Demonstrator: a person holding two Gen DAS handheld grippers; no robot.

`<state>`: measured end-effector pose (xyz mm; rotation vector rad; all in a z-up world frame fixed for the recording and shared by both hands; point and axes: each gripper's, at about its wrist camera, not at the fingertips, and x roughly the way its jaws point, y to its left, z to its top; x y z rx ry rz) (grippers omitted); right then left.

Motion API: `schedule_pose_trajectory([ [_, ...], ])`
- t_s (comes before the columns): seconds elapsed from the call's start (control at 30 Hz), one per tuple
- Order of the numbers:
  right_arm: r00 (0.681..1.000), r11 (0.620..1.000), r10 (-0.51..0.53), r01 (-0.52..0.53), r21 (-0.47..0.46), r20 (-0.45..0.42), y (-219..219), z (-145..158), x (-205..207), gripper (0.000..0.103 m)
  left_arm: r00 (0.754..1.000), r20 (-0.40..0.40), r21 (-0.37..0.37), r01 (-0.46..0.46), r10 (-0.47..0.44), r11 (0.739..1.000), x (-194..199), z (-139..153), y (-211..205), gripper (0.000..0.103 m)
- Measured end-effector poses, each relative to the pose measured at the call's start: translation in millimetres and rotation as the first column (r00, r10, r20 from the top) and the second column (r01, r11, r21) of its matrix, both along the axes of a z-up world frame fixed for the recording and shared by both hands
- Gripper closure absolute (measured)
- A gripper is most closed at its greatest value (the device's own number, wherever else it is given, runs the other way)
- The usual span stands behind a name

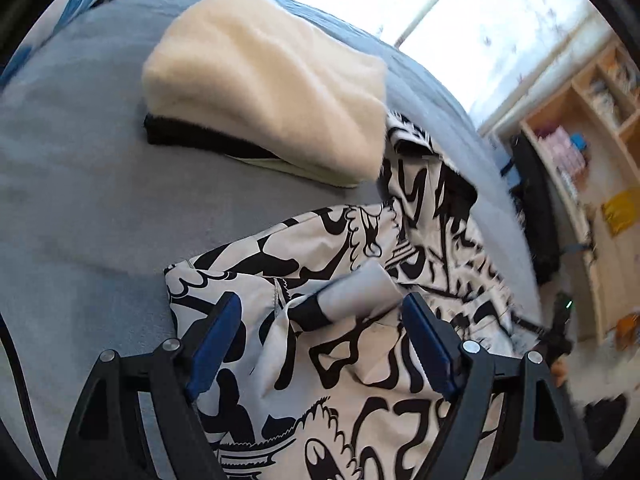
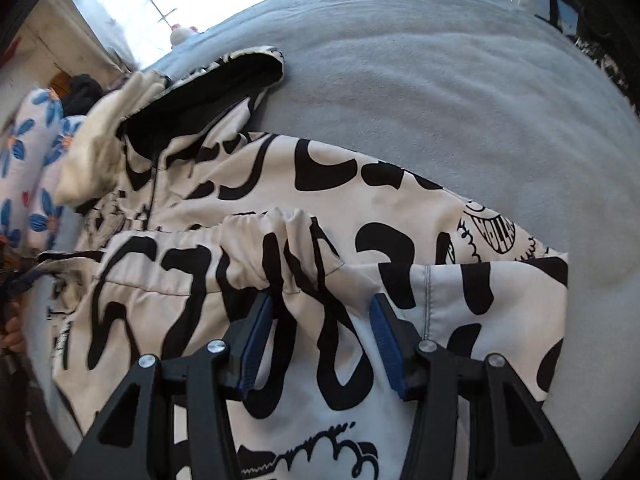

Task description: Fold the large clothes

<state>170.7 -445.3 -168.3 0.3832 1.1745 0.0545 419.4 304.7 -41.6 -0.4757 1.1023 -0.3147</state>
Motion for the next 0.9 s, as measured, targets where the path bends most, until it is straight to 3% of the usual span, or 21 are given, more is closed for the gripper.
schedule_pose_trajectory([
  [0.13, 1.000, 1.000, -0.003, 0.003, 0.008, 0.020, -9, 2, -3, 0.053, 1.000, -0.012, 0.033, 0.025, -0.024, 0.999, 2, -14, -5, 0.022],
  [0.27, 1.000, 0.999, 0.025, -0.024, -0.045, 0.017, -2, -1, 6, 0.053, 0.993, -0.018, 0.166, 0.118, -0.116, 0.979, 8, -26, -33, 0.022],
  [0.37, 0.999, 0.996, 0.033, -0.033, -0.084, -0.004, 9, -6, 18, 0.053, 0.988, -0.069, 0.233, 0.152, -0.139, 0.960, 19, -43, -51, 0.022],
  [0.43, 0.999, 0.994, 0.032, -0.032, -0.107, -0.005, 15, -9, 21, 0.056, 0.985, -0.093, 0.258, 0.163, -0.143, 0.952, 26, -53, -60, 0.022],
  [0.47, 0.999, 0.993, 0.035, -0.035, -0.116, -0.002, 17, -9, 21, 0.063, 0.986, -0.095, 0.284, 0.161, -0.140, 0.945, 28, -57, -64, 0.022],
  [0.5, 0.999, 0.990, 0.039, -0.039, -0.136, 0.000, 20, -9, 21, 0.071, 0.986, -0.089, 0.307, 0.161, -0.140, 0.938, 29, -59, -69, 0.026],
  [0.63, 0.999, 0.977, 0.030, -0.023, -0.213, 0.026, 33, 0, 11, 0.089, 0.984, -0.044, 0.366, 0.179, -0.175, 0.913, 21, -52, -89, 0.078],
  [0.67, 0.999, 0.974, 0.011, -0.001, -0.228, 0.044, 34, 4, 6, 0.092, 0.986, -0.016, 0.433, 0.155, -0.164, 0.888, 16, -46, -94, 0.086],
  [0.73, 0.995, 0.970, -0.031, 0.052, -0.239, 0.091, 32, 15, -4, 0.094, 0.986, 0.015, 0.472, 0.138, -0.165, 0.871, 9, -36, -99, 0.092],
  [0.9, 0.959, 0.957, -0.139, 0.194, -0.214, 0.249, 20, 59, -17, 0.096, 0.986, 0.117, 0.470, 0.049, -0.117, 0.881, 4, 2, -97, 0.093],
])
